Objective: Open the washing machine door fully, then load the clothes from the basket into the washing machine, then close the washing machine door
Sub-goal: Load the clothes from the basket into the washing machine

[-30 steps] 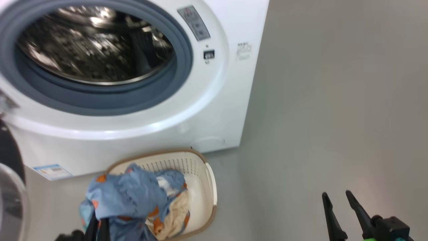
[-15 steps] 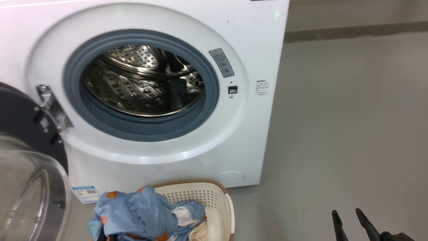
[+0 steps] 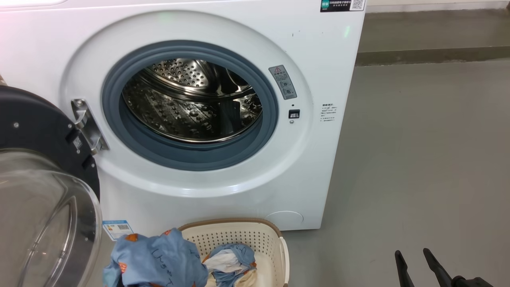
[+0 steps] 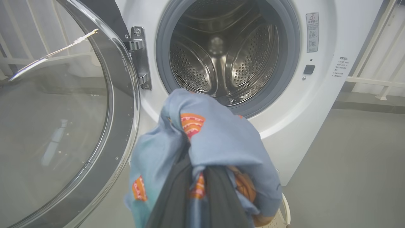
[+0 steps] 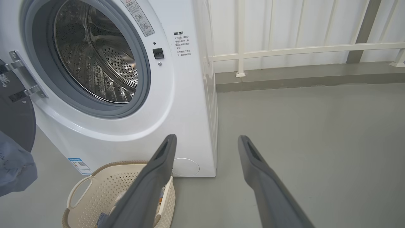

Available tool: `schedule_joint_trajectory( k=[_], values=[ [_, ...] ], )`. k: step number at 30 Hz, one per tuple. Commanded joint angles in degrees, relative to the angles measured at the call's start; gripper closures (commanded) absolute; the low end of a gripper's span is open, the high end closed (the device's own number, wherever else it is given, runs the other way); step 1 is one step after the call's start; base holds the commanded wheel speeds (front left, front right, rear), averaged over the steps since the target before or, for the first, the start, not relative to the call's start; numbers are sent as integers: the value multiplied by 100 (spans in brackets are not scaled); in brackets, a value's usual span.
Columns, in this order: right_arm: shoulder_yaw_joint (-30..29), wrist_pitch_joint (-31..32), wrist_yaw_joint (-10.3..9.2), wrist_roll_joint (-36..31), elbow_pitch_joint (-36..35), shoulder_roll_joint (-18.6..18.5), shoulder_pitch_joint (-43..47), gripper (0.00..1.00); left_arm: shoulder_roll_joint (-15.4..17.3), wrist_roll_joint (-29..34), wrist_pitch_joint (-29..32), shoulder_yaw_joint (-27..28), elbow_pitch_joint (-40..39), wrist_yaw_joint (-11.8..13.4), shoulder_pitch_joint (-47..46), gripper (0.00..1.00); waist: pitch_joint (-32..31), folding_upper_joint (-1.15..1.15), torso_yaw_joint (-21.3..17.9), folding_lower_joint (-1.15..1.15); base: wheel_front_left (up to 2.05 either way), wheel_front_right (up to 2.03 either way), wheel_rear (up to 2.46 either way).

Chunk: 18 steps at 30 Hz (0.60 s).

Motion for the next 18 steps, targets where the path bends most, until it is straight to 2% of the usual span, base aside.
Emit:
schedule_joint_trajectory(
  k=[1,18],
  values=[
    [183,-68,35,31,-119,-109,-108,0,15,-25,-38,183,-199,64,-172,100,10,0,-10,0,0,0,0],
    [216,-68,35,20,-126,-73,-135,0,15,-8,-38,187,-194,21,-205,100,77,0,-66,0,0,0,0]
  ],
)
